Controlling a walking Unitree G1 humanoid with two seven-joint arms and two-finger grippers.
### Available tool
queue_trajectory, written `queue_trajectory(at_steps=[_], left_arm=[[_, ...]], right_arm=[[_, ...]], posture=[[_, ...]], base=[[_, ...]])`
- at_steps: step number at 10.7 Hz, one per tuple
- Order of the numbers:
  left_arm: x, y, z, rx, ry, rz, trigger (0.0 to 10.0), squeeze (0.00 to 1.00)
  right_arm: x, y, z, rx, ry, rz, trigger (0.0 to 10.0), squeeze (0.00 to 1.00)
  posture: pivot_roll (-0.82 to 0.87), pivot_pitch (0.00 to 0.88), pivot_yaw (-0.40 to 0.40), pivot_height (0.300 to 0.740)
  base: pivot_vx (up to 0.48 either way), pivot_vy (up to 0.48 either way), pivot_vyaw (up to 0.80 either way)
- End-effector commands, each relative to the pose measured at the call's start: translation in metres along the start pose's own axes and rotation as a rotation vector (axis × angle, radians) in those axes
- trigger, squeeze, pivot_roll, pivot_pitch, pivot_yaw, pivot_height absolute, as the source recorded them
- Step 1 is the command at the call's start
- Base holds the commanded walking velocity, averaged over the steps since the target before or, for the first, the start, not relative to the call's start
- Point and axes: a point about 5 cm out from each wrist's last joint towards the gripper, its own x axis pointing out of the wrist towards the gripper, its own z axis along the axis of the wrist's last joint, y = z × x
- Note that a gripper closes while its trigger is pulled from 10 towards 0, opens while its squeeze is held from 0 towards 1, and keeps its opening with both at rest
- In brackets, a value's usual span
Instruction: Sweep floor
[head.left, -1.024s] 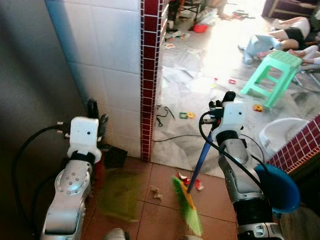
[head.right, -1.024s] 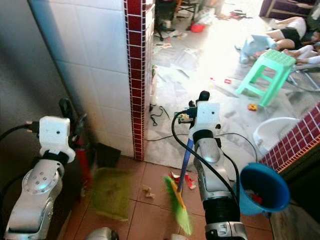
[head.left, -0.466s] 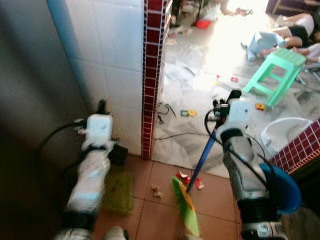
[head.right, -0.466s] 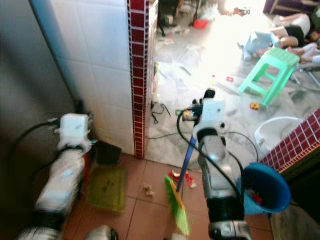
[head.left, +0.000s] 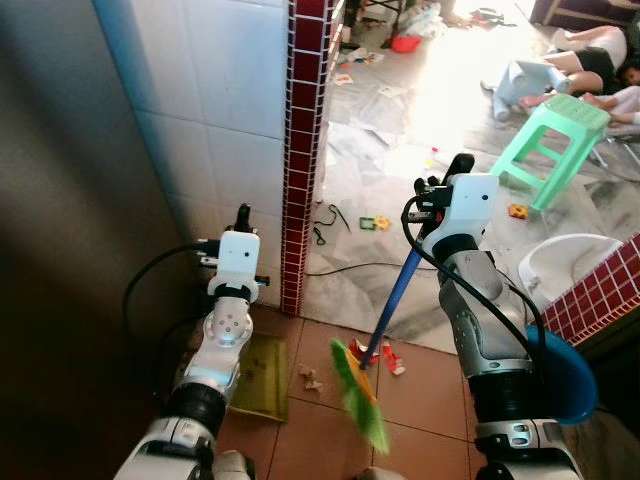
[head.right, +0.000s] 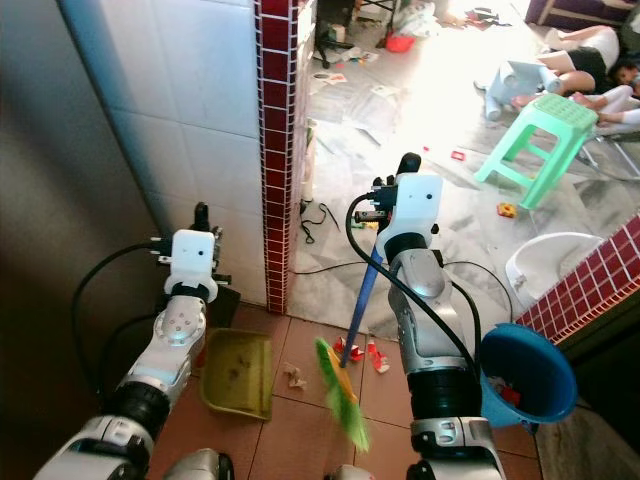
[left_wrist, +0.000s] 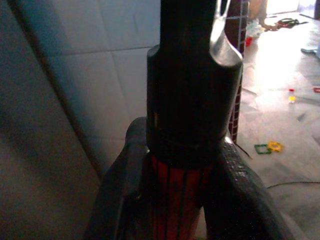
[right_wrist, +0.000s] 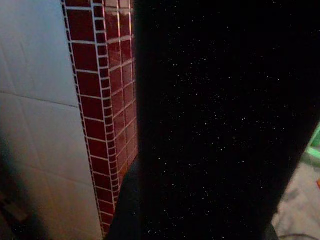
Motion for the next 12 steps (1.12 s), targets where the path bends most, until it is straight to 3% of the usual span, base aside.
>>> queue_trajectory(at_steps=[1, 5, 8, 10, 12], left_arm=[[0.001, -0.012, 0.001, -0.028, 0.000, -0.049, 10.0, 0.00], [0.004, -0.027, -0.004, -0.204, 0.075, -0.114, 10.0, 0.00], [0.005, -0.027, -0.009, -0.216, 0.106, -0.128, 10.0, 0.00], [0.006, -0.026, -0.014, -0.224, 0.147, -0.126, 10.0, 0.00], [0.007, -0.022, -0.018, -0.233, 0.180, -0.094, 10.0, 0.00]], right_arm=[[0.004, -0.002, 0.006, 0.011, -0.011, -0.022, 10.0, 0.00], [0.008, 0.004, 0.000, 0.044, 0.026, -0.030, 10.0, 0.00], [0.010, 0.007, 0.000, 0.087, 0.036, -0.035, 10.0, 0.00], [0.014, 0.009, 0.004, 0.096, 0.111, -0.018, 10.0, 0.00], [0.013, 0.016, 0.005, 0.112, 0.209, 0.084, 10.0, 0.00]], posture=[[-0.14, 0.000, -0.074, 0.740], [-0.13, 0.000, -0.073, 0.740], [-0.13, 0.000, -0.067, 0.740], [-0.13, 0.000, -0.067, 0.740], [-0.14, 0.000, -0.067, 0.740]], base=[[0.000, 0.000, 0.00], [0.000, 0.000, 0.00], [0.000, 0.000, 0.00], [0.000, 0.000, 0.00], [0.000, 0.000, 0.00]])
